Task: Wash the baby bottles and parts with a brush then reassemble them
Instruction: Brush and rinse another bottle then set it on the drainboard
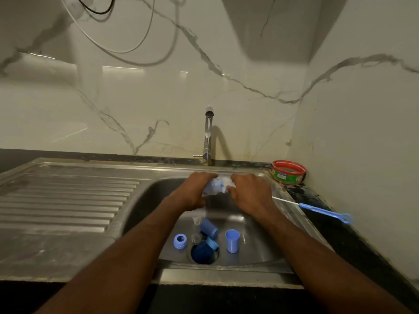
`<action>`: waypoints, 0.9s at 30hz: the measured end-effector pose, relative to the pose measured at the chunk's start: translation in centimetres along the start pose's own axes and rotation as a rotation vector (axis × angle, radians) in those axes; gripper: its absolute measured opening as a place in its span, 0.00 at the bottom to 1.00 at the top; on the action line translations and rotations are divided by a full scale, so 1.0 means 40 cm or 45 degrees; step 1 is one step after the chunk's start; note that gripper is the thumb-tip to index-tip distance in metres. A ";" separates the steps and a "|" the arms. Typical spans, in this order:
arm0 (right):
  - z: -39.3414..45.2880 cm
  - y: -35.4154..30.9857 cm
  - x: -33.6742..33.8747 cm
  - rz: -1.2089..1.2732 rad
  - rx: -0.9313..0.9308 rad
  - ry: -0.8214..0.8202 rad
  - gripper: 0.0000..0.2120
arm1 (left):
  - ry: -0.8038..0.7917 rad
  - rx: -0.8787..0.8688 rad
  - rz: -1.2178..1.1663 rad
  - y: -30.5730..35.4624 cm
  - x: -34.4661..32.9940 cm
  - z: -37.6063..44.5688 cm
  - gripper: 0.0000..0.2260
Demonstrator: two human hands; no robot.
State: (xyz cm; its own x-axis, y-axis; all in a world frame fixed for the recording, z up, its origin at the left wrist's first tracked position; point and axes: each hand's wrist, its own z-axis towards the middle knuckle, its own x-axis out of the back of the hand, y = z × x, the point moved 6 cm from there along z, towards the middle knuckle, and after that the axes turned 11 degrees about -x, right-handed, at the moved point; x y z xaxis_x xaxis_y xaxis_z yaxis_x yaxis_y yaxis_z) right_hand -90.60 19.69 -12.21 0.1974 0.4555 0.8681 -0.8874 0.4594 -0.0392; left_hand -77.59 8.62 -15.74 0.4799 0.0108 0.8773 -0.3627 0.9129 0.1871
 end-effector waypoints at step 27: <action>-0.016 -0.008 -0.032 0.128 0.310 -0.166 0.19 | 0.056 -0.121 0.266 -0.011 0.009 -0.034 0.39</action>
State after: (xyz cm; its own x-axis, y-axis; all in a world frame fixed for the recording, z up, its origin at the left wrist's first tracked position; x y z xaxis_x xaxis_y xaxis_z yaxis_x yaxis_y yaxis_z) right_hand -90.30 19.43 -13.63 0.0622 0.3806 0.9227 -0.9768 0.2128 -0.0219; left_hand -76.15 8.79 -16.11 0.4375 0.2194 0.8720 -0.3816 0.9234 -0.0409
